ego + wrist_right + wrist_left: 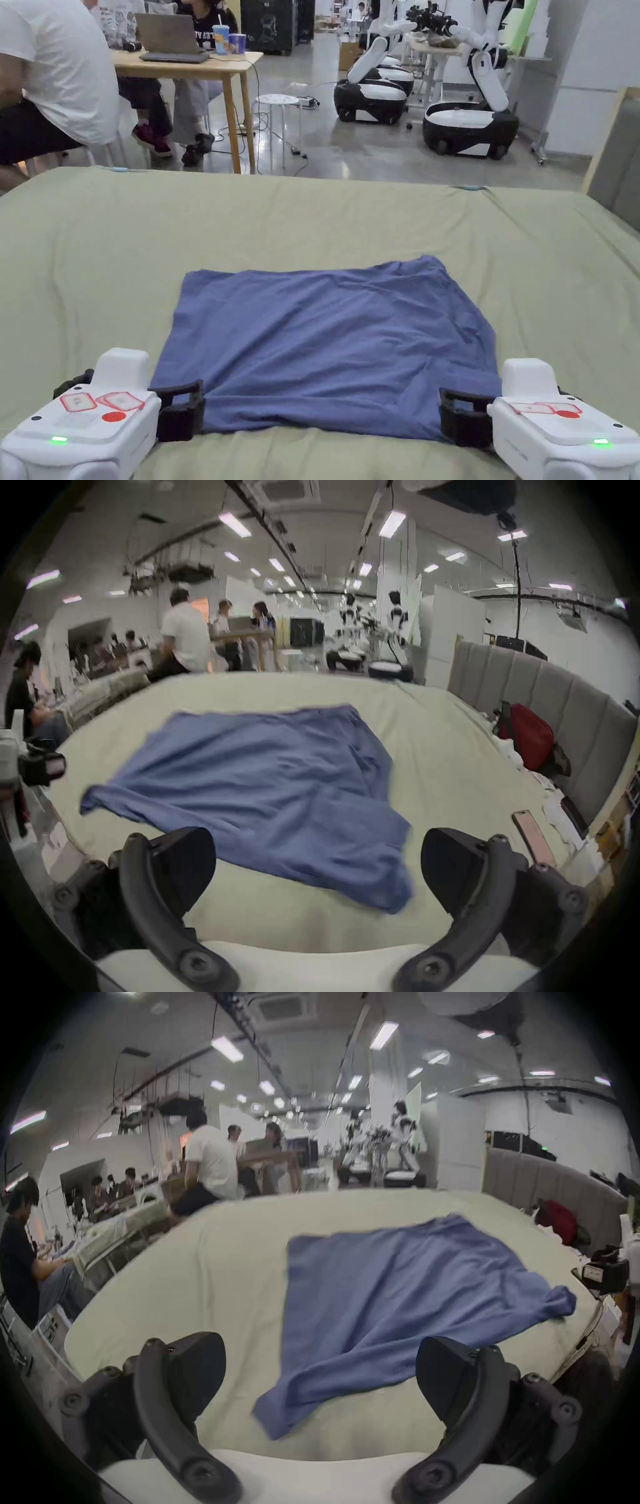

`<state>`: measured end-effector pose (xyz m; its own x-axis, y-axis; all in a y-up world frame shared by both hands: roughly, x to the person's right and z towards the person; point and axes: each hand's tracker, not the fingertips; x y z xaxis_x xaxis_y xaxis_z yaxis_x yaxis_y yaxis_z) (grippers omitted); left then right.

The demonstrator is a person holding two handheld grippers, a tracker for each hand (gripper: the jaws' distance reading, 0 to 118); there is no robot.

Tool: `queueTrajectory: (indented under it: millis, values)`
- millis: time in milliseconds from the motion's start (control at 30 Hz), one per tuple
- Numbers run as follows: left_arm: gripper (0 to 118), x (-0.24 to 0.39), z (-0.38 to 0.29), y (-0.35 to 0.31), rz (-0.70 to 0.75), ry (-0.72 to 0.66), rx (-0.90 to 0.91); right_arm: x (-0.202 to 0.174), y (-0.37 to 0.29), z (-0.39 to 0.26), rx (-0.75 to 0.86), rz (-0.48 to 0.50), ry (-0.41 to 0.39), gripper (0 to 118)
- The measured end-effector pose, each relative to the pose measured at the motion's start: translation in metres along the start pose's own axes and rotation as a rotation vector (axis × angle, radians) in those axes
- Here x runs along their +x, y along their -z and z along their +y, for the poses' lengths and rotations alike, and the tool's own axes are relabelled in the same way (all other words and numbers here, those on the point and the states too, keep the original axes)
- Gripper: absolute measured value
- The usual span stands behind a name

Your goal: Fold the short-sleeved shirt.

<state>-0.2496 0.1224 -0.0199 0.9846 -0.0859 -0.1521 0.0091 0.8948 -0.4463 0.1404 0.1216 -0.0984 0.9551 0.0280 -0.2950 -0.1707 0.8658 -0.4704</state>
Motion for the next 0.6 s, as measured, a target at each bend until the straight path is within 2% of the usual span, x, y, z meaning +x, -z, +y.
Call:
queueTrajectory:
  millis: [67, 100, 133, 167, 200, 233, 333, 467, 600]
  values:
    - [111, 0.020, 0.001, -0.010, 0.004, 0.005, 0.048, -0.023, -0.010, -0.003, 0.079, 0.006, -0.007, 117]
    - [108, 0.029, -0.007, -0.012, 0.003, 0.005, 0.053, -0.034, -0.016, -0.005, 0.115, 0.011, -0.020, 110]
    - [99, 0.037, -0.011, -0.015, -0.001, 0.007, 0.055, -0.043, -0.020, -0.008, 0.141, 0.012, -0.027, 93]
    - [66, 0.043, -0.013, -0.016, 0.002, 0.009, 0.048, -0.049, -0.022, -0.012, 0.151, -0.001, -0.030, 59]
    - [18, 0.050, -0.018, -0.015, -0.001, 0.013, 0.018, -0.055, -0.024, -0.016, 0.161, -0.031, -0.031, 27]
    - [1, 0.056, -0.026, -0.015, -0.019, 0.011, -0.022, -0.060, -0.025, -0.020, 0.162, -0.033, -0.028, 0]
    - [0, 0.055, -0.044, -0.021, -0.119, -0.034, -0.076, -0.062, -0.027, -0.029, 0.131, 0.020, -0.013, 0]
    - [0, 0.025, -0.063, -0.018, -0.028, -0.058, -0.096, -0.067, -0.028, -0.037, 0.115, 0.007, -0.031, 0]
    - [0, -0.012, -0.070, -0.010, 0.034, -0.123, -0.126, -0.068, -0.016, -0.042, 0.073, 0.033, -0.002, 0]
